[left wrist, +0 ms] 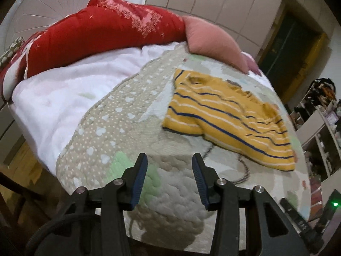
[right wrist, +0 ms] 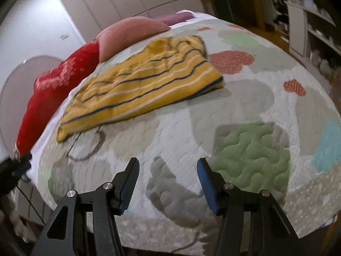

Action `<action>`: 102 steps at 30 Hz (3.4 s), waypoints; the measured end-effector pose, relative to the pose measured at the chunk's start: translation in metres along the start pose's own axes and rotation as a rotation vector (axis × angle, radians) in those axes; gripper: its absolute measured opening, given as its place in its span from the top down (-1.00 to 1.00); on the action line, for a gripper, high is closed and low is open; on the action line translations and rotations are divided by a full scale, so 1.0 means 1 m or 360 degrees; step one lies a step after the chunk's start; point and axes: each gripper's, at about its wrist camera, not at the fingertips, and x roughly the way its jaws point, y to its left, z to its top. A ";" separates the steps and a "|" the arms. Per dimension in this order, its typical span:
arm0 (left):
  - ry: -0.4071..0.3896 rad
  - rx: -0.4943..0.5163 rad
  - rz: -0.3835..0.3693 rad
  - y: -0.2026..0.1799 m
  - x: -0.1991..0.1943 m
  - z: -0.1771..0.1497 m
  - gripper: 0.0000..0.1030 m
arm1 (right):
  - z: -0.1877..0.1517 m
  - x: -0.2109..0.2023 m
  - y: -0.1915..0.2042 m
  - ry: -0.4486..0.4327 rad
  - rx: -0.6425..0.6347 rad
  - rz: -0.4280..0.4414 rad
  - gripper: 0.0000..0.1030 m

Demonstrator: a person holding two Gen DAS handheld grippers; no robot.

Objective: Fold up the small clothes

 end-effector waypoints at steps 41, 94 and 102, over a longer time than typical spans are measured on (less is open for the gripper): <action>0.0180 -0.0083 -0.0005 -0.006 0.051 0.007 -0.03 | 0.030 0.007 0.014 -0.0034 -0.0207 0.0020 -0.20; 0.0240 -0.0250 -0.0396 -0.009 0.073 0.037 0.36 | 0.227 0.113 0.032 0.0017 -0.0214 -0.0010 0.61; 0.0339 -0.0012 -0.0451 -0.071 0.076 0.028 0.35 | 0.209 0.107 -0.088 0.0029 0.0195 0.0119 -0.16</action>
